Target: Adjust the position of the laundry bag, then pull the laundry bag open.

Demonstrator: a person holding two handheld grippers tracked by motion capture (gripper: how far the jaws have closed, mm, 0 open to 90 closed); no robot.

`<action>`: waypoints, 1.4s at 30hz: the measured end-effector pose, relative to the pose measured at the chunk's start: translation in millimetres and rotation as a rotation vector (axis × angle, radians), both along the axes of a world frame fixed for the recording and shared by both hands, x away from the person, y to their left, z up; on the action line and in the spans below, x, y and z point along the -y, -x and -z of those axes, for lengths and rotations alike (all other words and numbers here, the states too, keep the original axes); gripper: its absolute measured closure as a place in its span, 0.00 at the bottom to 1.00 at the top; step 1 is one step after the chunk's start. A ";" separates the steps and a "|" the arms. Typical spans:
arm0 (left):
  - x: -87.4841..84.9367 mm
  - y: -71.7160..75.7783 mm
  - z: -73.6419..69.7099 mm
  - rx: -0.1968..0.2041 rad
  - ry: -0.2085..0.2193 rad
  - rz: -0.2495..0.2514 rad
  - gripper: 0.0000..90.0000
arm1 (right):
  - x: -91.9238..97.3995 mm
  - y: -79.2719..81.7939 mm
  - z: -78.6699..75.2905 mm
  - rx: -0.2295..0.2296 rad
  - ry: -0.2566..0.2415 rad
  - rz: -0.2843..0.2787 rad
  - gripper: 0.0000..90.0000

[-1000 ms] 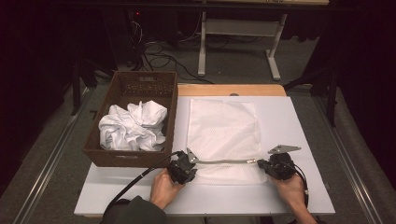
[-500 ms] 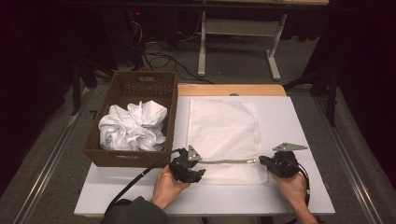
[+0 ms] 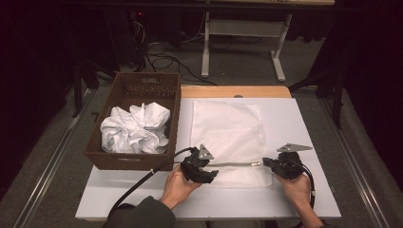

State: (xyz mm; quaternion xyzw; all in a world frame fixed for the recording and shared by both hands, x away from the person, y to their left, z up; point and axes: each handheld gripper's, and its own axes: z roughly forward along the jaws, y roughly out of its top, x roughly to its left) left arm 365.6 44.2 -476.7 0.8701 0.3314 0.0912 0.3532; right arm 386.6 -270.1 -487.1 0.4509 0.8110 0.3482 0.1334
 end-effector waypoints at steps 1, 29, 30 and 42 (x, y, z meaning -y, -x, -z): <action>0.0 0.0 0.0 0.000 0.000 0.000 0.51 | -0.7 -0.3 0.3 -0.007 -0.005 0.003 1.00; 52.7 -11.4 12.6 0.010 0.003 0.056 0.57 | -1.2 -4.3 4.8 -0.012 -0.006 0.006 1.00; 52.7 -11.4 12.6 0.010 0.003 0.056 0.58 | -1.2 -4.3 4.8 -0.012 -0.006 0.006 1.00; 82.2 -18.3 19.9 -0.013 0.038 0.078 0.60 | -0.9 -7.3 7.5 -0.022 -0.011 0.002 1.00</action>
